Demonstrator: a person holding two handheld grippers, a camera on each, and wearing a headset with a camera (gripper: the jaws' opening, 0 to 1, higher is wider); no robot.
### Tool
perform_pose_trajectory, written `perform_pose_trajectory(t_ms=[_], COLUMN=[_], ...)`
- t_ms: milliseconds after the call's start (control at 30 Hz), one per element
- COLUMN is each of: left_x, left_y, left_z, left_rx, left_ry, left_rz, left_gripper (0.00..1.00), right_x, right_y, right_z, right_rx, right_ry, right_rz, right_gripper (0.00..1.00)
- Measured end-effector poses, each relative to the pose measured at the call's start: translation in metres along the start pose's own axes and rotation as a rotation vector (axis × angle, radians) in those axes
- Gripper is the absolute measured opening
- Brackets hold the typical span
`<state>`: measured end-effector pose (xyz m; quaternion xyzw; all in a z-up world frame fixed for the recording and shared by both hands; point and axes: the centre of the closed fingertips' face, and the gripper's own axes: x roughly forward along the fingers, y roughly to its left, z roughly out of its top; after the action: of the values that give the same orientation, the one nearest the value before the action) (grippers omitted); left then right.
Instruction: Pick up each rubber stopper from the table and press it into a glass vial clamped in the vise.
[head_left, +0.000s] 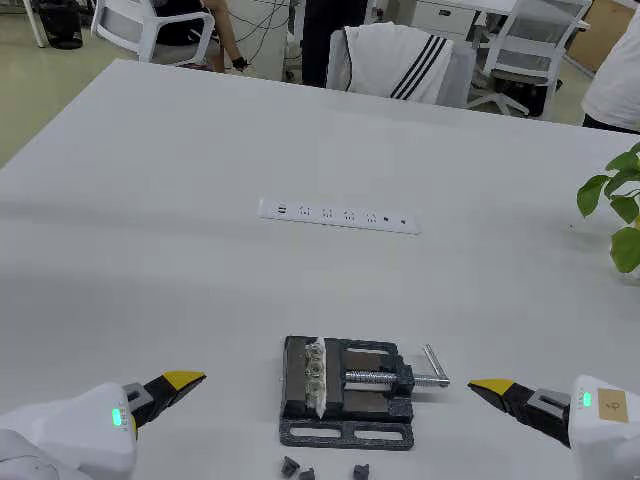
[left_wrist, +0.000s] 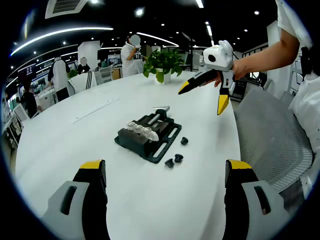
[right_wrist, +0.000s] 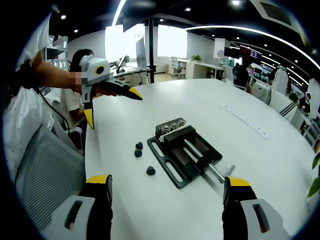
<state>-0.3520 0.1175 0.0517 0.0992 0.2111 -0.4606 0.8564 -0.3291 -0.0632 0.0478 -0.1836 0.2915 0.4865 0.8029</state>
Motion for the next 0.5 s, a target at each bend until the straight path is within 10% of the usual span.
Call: perform_pose_trajectory(t_ms=[500], left_x=[-0.0019], left_y=[0.0], left_z=[-0.0036], left_rx=[-0.005], left_ry=[0.008], left_rz=[0.003], left_gripper=[0.99], right_x=[0.0065], right_y=[0.0036], right_z=[0.0006], right_rx=[-0.001], right_ry=[-0.004], right_rz=[0.013], right_gripper=[0.9])
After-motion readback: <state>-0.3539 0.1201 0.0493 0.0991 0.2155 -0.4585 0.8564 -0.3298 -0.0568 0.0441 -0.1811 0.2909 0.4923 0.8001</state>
